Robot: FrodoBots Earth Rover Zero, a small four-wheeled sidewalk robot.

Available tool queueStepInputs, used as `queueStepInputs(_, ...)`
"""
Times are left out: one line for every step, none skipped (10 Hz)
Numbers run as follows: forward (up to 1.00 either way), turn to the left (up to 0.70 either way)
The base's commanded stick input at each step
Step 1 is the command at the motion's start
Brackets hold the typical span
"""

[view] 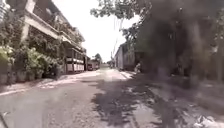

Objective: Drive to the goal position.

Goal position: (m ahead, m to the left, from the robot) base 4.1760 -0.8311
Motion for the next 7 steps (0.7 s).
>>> queueStepInputs(0.85,0.00)
queueStepInputs(0.85,0.00)
queueStepInputs(0.85,0.00)
queueStepInputs(0.85,0.00)
queueStepInputs(0.85,0.00)
queueStepInputs(0.85,0.00)
queueStepInputs(0.85,0.00)
